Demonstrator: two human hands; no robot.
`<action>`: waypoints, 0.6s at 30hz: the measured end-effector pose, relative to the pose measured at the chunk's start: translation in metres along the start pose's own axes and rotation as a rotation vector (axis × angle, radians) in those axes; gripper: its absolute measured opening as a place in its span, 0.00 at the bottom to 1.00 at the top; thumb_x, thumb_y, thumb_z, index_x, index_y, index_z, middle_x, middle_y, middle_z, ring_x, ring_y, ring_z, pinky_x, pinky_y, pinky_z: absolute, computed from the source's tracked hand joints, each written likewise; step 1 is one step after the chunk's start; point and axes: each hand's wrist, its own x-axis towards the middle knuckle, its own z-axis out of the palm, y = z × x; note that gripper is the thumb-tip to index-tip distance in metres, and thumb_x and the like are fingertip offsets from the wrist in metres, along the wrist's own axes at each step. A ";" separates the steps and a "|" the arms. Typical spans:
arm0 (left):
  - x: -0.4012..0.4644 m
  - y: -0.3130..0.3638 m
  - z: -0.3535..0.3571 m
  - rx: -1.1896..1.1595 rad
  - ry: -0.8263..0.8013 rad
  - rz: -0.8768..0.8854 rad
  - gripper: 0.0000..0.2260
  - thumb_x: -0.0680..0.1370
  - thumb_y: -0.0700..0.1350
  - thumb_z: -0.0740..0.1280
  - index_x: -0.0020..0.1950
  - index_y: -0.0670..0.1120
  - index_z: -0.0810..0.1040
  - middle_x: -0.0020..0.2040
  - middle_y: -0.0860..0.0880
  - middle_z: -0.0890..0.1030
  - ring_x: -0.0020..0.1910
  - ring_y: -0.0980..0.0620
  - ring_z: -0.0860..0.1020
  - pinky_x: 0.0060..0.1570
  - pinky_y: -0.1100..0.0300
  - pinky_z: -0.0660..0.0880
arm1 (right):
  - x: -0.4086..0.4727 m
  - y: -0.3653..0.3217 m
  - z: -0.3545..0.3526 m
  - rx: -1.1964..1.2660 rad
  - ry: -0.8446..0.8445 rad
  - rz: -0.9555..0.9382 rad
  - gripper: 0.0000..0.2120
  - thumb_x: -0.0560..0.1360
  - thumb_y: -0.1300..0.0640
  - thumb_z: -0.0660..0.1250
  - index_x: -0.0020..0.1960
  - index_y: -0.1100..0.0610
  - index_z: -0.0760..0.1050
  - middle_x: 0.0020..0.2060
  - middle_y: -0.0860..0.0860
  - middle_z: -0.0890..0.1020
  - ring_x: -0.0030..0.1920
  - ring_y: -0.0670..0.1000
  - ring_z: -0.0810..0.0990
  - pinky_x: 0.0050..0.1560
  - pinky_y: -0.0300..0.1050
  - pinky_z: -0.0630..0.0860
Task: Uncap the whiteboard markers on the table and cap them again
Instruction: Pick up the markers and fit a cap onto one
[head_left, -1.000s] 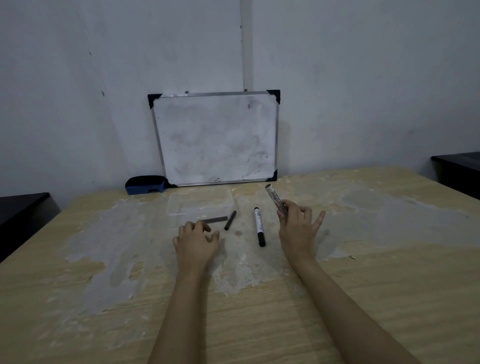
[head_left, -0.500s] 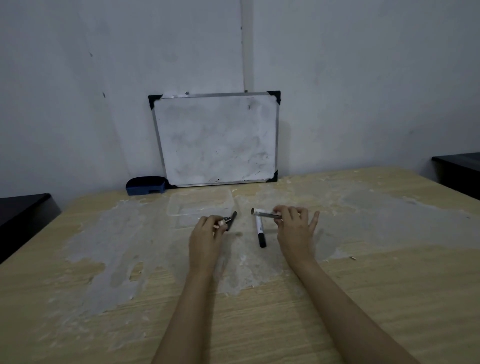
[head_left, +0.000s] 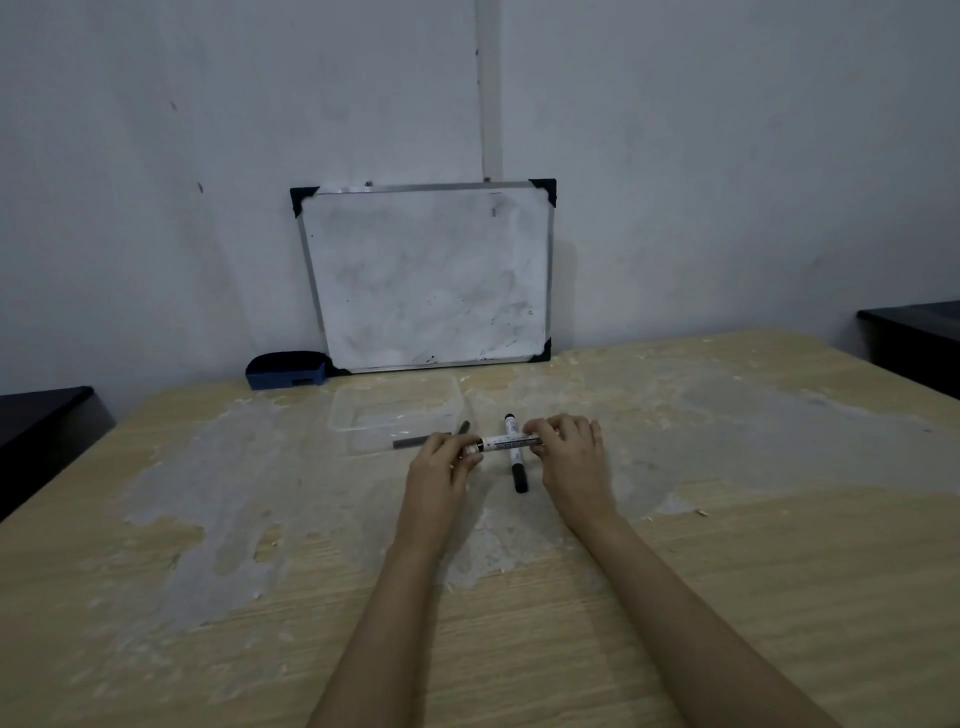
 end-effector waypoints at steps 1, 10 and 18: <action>0.000 -0.001 0.000 -0.017 0.004 -0.010 0.11 0.75 0.39 0.66 0.57 0.42 0.79 0.48 0.48 0.78 0.44 0.56 0.74 0.46 0.78 0.68 | 0.000 -0.001 0.000 0.002 -0.003 0.001 0.13 0.65 0.72 0.71 0.47 0.60 0.80 0.40 0.59 0.82 0.43 0.61 0.80 0.54 0.64 0.74; 0.004 -0.001 0.001 -0.502 0.103 -0.313 0.05 0.75 0.38 0.66 0.46 0.47 0.79 0.37 0.52 0.80 0.37 0.57 0.78 0.35 0.75 0.74 | 0.000 -0.004 -0.004 -0.001 -0.049 -0.162 0.13 0.65 0.69 0.73 0.48 0.59 0.79 0.38 0.57 0.82 0.39 0.59 0.80 0.45 0.57 0.78; 0.012 -0.013 -0.001 -0.665 0.130 -0.432 0.10 0.79 0.40 0.60 0.54 0.38 0.79 0.38 0.50 0.78 0.39 0.55 0.76 0.35 0.71 0.75 | -0.009 -0.033 -0.001 0.178 -0.412 -0.191 0.09 0.77 0.55 0.60 0.54 0.59 0.66 0.42 0.59 0.81 0.35 0.60 0.79 0.30 0.45 0.67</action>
